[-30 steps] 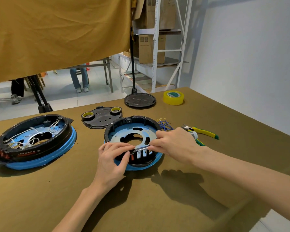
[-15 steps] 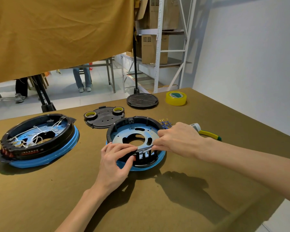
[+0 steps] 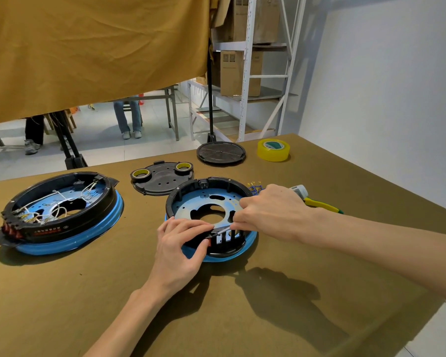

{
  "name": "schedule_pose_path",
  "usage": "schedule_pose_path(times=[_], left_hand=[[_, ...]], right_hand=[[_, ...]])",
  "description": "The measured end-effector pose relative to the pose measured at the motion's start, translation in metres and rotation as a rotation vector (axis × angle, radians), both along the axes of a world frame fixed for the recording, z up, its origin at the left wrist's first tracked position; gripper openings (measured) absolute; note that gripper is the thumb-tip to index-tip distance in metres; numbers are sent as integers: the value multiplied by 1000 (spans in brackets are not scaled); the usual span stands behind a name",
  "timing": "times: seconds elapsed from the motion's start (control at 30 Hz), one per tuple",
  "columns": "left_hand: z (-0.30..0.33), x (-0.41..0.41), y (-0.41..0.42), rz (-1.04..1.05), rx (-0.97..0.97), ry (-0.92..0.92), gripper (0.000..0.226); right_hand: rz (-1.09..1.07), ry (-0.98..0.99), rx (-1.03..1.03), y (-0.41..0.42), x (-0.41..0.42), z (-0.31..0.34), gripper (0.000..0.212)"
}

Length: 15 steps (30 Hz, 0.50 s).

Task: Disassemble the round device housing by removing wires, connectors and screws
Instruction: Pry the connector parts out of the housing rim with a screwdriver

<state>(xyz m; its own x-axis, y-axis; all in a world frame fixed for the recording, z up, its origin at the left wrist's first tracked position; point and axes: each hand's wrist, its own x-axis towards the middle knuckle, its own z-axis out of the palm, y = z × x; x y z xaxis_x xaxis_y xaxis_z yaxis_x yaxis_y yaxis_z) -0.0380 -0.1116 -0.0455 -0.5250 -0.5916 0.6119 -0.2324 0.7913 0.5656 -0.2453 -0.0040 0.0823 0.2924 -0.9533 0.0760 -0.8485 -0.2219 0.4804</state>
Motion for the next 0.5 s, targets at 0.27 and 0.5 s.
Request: schedule_pose_path(times=[0.27,0.5], left_hand=[[0,-1,3,14,-1,8,34],[1,-2,5,19,-19,9,31]], right_hand=[[18,71,47,-4,12,9,43],[85,333,48,-13,33,20,23]])
